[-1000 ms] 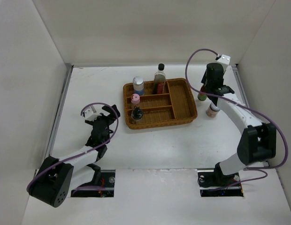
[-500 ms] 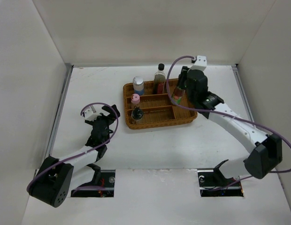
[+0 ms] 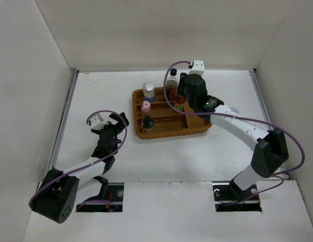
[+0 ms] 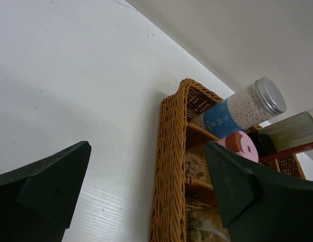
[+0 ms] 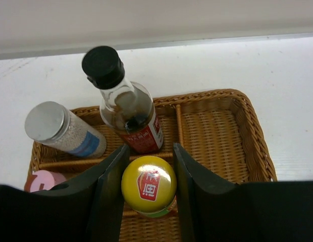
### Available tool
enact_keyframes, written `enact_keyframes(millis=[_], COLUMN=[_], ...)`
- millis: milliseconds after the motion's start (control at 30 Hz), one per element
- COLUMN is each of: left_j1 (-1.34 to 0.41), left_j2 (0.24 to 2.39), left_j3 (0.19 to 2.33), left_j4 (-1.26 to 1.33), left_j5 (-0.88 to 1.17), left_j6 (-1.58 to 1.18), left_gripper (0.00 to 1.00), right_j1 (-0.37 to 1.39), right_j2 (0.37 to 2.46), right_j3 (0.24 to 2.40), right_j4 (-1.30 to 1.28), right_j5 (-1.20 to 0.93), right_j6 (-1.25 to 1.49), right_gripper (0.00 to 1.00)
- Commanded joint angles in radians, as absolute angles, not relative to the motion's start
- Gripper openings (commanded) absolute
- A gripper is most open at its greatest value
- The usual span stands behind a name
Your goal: Organize the condiment bottles
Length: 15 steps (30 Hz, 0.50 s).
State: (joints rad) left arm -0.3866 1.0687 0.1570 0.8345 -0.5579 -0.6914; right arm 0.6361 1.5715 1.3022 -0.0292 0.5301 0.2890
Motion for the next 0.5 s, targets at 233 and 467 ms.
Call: enact_keyframes(millis=[233,467], left_j1=[-0.383,-0.383], left_j2=[1.069,1.083], left_j3=[0.175,0.179], left_j4=[0.885,0.885], left_j5=[-0.535,-0.523], left_j6=[-0.709,-0.718], left_gripper=[1.00,1.00], right_j1=[0.663,0.685], right_j2=[1.634,1.666], right_j3=[1.393,1.315], right_j4=[0.192,0.236], right_j5=[0.551,0.555], right_j6=[0.293,0.275], right_gripper=[0.23,0.26])
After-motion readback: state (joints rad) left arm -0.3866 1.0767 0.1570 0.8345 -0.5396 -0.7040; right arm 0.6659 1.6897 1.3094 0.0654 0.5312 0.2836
